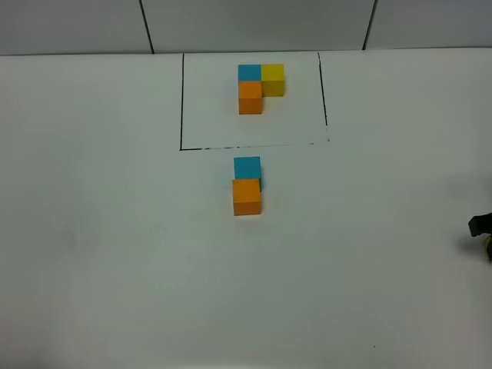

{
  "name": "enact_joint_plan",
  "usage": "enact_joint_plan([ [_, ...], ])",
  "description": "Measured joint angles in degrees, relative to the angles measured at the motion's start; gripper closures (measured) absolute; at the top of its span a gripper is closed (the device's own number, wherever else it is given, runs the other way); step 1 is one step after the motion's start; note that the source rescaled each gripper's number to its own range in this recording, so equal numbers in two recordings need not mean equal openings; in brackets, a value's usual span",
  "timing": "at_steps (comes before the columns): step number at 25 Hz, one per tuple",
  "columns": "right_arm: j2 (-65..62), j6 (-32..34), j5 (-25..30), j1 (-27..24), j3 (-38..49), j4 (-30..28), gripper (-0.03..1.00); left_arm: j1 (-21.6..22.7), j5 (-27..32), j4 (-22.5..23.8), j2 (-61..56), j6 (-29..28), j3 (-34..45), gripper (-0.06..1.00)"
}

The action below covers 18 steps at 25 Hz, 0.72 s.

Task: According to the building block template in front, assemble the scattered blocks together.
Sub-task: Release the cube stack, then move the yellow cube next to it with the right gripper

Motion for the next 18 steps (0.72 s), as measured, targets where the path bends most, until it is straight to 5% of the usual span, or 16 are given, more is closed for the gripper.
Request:
enact_joint_plan([
  [6,-3.8,-3.4,0.2,11.5,0.0,-5.1,0.96,0.0,0.0,0.0,0.0,0.1,0.0,0.27],
  [12,-3.1,-18.9,3.0,25.2,-5.5,-9.5,0.96,0.0,0.0,0.0,0.0,0.1,0.0,0.27],
  [18,5.7,-36.5,11.5,32.4,-18.2,-8.0,0.96,0.0,0.0,0.0,0.0,0.1,0.0,0.27],
])
